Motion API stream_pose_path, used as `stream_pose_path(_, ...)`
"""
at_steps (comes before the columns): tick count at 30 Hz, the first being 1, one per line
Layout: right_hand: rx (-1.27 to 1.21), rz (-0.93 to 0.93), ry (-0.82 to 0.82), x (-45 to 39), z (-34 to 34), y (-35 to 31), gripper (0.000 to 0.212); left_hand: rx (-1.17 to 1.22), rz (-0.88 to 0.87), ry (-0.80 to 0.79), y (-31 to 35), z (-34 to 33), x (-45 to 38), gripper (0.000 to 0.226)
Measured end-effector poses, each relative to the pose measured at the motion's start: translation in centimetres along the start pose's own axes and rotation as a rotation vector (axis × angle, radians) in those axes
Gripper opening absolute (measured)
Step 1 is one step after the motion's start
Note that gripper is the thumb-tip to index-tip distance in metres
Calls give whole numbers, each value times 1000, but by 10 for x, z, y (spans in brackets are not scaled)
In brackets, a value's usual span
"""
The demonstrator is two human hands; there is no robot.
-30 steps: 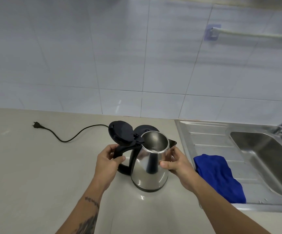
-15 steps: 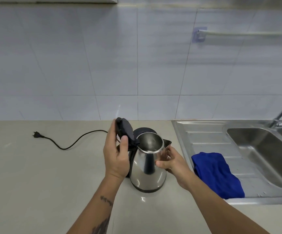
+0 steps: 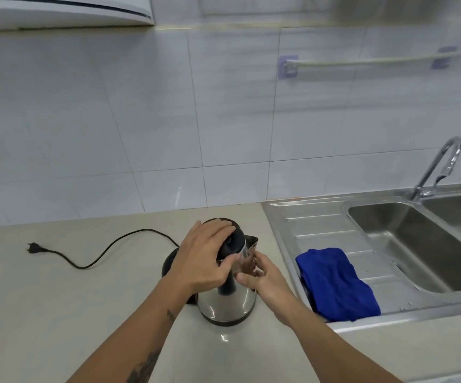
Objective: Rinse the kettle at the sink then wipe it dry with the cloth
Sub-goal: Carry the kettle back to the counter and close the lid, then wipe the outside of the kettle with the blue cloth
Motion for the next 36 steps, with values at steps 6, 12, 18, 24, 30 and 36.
stream_pose_path(6,14,4,18,1,-2,3,70,31,-42,3,-14,3,-1,61)
stream_pose_path(12,66,21,34,-5,-1,2,67,46,-36,61,-13,3,-2,55)
stream_pose_path(18,115,49,6,-14,1,-10,49,-33,-8,68,-10,0,-5,52)
stream_pose_path(24,258,58,-56,-21,6,-17,53,-190,61,42,-5,-10,-7,57)
stream_pose_path(30,628,5,11,-38,71,-13,71,-317,197,11,13,-27,-15,63)
stream_pose_path(36,1171,-202,28,-53,158,29,77,-293,297,5,17,-32,-13,64)
Point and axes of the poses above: each hand's wrist, its own x-axis away from the middle knuckle, its own z-axis out of the back of the hand, y = z × x, the point moved 5 cm from there along -x, towards the middle knuckle, and after that the axes turned 5 degrees about y, right-handed, at the moved point
